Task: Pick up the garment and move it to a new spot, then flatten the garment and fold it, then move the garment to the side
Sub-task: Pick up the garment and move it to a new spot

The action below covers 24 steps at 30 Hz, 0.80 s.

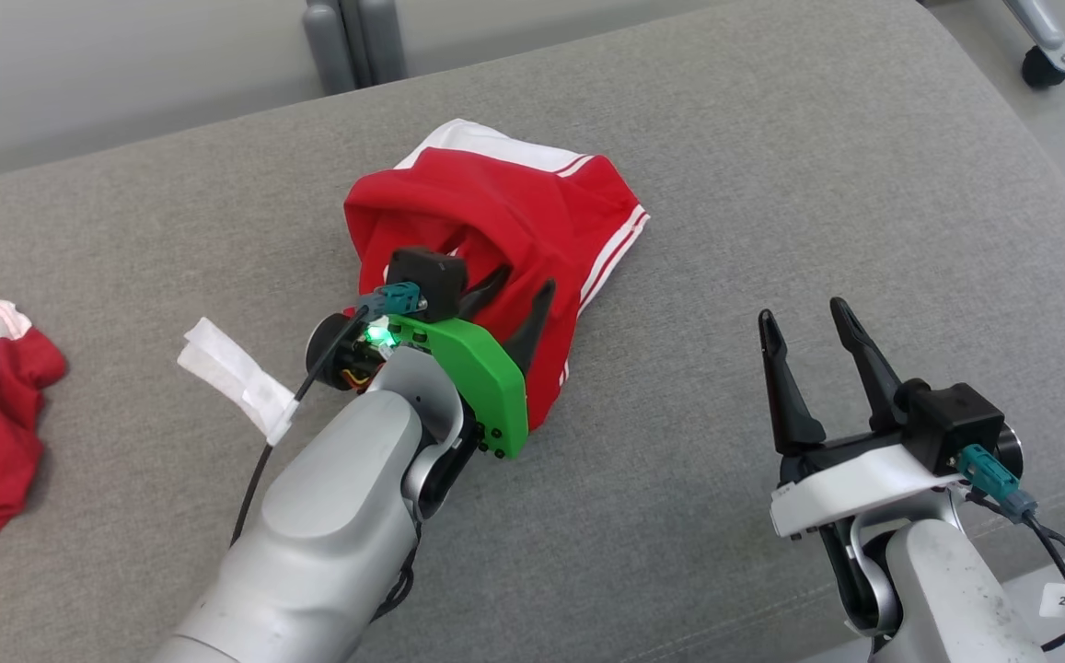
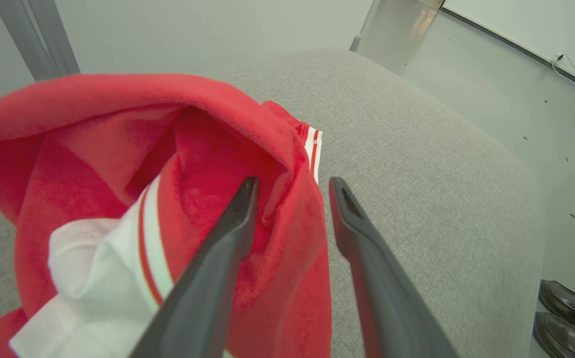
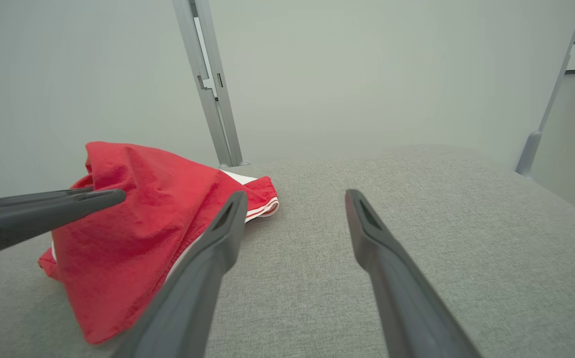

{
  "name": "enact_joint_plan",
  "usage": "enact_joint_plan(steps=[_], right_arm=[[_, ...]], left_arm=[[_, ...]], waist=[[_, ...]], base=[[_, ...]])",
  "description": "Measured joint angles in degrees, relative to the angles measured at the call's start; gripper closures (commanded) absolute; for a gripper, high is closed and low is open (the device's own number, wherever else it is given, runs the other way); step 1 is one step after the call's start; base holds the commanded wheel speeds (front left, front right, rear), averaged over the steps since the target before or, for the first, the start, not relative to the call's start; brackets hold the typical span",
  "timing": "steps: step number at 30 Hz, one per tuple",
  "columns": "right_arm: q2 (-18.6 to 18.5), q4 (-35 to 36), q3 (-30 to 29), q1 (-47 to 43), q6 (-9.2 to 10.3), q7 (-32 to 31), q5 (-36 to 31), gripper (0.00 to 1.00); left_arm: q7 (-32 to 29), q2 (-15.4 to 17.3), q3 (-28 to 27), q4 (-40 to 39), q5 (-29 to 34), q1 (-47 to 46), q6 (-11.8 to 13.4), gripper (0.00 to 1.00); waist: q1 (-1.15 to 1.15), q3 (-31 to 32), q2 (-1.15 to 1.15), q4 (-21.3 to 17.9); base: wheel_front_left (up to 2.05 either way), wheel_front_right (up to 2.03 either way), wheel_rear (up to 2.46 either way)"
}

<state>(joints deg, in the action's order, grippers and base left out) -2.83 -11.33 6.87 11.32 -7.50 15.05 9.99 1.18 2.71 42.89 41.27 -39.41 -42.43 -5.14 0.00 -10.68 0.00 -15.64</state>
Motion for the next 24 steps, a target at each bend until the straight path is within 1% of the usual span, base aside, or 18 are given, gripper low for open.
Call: enact_joint_plan(steps=[3,5,7,8,10,13,16,18,20,24], right_arm=[[0.01,0.02,-0.45,-0.02,0.0,0.0,-0.04,0.0],[0.03,-0.02,-1.01,-0.24,0.0,0.0,-0.23,0.0],[0.02,-0.1,-1.65,-0.55,0.0,0.0,-0.56,0.0],[0.01,-0.18,-2.03,-0.71,0.0,0.0,-0.67,0.0],[0.01,-0.24,-2.81,-1.15,0.0,0.0,-1.04,0.0],[0.05,-0.34,-3.91,-1.74,0.0,0.0,-1.24,0.0],[0.01,-0.22,-5.2,-2.04,0.0,0.01,-1.6,0.0],[0.03,-0.29,-5.76,-2.66,0.0,0.01,-1.89,0.0],[0.03,-0.38,-6.35,-2.97,0.0,0.01,-2.14,0.0],[0.03,-0.45,-6.57,-3.59,0.0,0.01,-2.55,0.0]], left_arm=[[3.6,0.0,0.15,-1.02,-1.35,0.49,-0.19,0.0],[7.15,0.12,-0.75,-2.44,-1.78,1.17,-0.4,0.0],[10.43,1.37,-1.42,-4.63,-1.79,2.4,-0.49,0.0],[11.72,2.5,-2.22,-6.11,-1.57,3.32,-0.42,0.0],[13.03,5.09,-4.03,-8.64,-1.07,5.64,0.56,0.0],[13.68,8.28,-8.59,-14.91,-0.19,11.18,2.36,0.0],[13.89,9.82,-15.89,-23.58,1.86,17.04,3.87,0.0],[13.96,10.6,-20.57,-27.44,4.06,21.85,4.7,0.0],[13.96,10.5,-24.49,-29.82,5.2,26.52,5.2,0.0],[13.96,9.46,-29.54,-32.62,9.35,32.31,4.86,0.0]], waist=[[0.0,0.22,0.0,1.21],[0.0,0.53,0.0,2.18],[0.0,0.94,0.0,3.1],[0.0,1.22,0.0,3.61],[0.0,1.8,0.0,4.55],[0.0,2.98,0.0,6.02],[0.0,4.04,0.0,7.32],[0.0,4.74,0.0,8.07],[0.0,5.47,0.0,8.73],[0.0,6.87,0.0,10.17]], base=[[0.0,0.0,0.0],[0.0,0.0,0.0],[0.0,0.0,0.0],[0.0,0.0,0.0],[0.0,0.0,0.0],[0.0,0.0,0.0],[0.0,0.0,0.0],[0.0,0.0,0.0],[0.0,0.0,0.0],[0.0,0.0,0.0]])
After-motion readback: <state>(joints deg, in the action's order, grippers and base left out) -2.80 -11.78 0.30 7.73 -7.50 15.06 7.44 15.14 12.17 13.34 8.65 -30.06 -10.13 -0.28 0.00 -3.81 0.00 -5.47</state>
